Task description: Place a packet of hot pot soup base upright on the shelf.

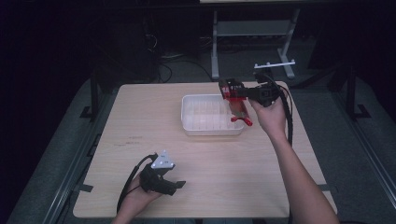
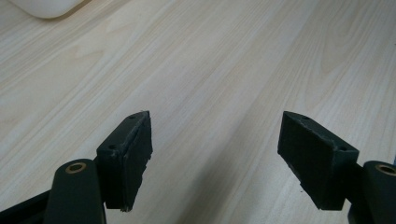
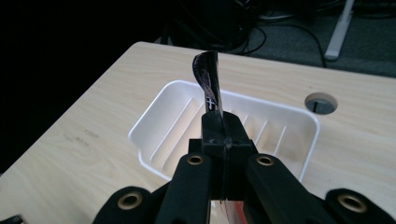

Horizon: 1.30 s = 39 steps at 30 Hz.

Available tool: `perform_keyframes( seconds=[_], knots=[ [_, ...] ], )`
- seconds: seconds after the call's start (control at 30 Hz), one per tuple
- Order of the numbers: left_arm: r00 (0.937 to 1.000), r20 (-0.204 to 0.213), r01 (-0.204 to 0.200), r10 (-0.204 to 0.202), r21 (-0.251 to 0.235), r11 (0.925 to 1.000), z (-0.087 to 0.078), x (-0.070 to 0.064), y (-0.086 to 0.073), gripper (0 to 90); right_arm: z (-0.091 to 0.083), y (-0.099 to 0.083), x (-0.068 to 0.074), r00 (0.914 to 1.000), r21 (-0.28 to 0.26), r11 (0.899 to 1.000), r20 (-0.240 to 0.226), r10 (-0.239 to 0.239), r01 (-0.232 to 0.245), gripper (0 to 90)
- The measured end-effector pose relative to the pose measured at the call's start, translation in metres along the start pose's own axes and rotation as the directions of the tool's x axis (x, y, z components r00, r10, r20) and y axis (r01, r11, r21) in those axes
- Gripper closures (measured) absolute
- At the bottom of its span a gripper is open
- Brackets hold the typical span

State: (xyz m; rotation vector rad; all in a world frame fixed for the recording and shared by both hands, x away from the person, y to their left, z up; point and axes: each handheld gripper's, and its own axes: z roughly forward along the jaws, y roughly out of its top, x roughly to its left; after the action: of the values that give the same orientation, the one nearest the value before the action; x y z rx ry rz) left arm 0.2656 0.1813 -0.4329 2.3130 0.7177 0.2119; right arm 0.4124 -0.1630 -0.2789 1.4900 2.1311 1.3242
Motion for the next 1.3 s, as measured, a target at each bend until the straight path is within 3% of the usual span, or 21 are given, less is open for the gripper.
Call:
perform_keyframes(
  seconds=[0.4,0.87,1.3],
  knots=[
    [1.0,-0.007,0.007,-0.007,-0.01,0.9999,-0.003,0.003,-0.001,25.8,0.017,0.017,-0.002,0.9981,-0.016,1.0,0.062,-0.009,0.01,89.6],
    [0.9996,-0.012,0.027,-0.027,-0.021,0.9994,-0.007,0.007,-0.002,25.8,0.039,0.022,-0.014,0.9949,-0.03,0.999,0.09,0.046,-0.043,89.6],
    [0.9994,-0.013,0.031,-0.031,-0.026,0.9992,-0.008,0.008,-0.003,25.7,0.048,0.023,-0.027,0.9868,-0.057,0.995,0.138,0.085,-0.078,89.6]
  ],
)
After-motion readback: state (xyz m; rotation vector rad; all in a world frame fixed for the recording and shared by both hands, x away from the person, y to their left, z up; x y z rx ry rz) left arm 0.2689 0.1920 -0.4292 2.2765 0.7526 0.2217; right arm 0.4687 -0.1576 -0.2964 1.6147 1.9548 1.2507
